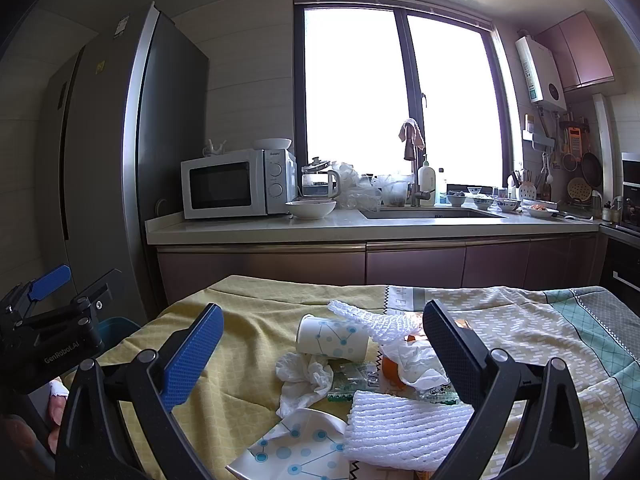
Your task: Collect trash
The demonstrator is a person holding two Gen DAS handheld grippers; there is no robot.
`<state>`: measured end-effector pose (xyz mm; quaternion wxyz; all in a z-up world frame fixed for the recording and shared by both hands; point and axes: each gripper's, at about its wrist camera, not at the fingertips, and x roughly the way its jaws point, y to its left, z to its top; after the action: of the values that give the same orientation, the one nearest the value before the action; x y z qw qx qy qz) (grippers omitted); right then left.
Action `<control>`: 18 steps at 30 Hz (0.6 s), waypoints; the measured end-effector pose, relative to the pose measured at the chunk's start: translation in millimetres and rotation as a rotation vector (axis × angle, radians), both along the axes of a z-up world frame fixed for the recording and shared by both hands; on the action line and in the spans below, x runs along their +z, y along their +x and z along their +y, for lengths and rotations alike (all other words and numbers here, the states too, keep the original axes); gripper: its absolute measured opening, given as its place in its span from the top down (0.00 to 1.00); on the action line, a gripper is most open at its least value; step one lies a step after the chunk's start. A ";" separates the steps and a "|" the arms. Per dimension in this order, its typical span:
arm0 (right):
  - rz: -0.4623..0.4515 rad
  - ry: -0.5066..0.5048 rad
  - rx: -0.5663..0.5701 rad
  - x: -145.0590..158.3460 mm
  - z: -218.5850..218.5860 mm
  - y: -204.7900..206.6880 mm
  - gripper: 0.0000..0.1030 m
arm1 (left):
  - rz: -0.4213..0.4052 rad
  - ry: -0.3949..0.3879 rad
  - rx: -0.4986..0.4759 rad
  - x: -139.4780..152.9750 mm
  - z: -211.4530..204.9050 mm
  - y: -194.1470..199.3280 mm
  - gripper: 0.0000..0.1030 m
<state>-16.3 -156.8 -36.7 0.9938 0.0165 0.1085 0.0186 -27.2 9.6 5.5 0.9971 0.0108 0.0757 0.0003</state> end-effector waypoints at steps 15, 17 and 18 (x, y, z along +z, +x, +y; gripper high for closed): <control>0.001 0.001 0.004 0.1 0.1 0.1 0.06 | 0.000 0.000 0.002 -0.2 1.7 0.6 0.05; 0.002 0.002 0.005 0.3 -0.2 0.7 0.06 | 0.000 0.000 0.001 -0.1 1.8 0.3 0.05; 0.002 0.002 0.004 0.2 -0.2 0.6 0.06 | -0.001 0.001 0.001 -0.3 1.8 0.1 0.06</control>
<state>-15.7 -157.0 -36.5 0.9936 0.0173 0.1093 0.0208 -27.1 11.3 5.2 0.9971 0.0111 0.0751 0.0009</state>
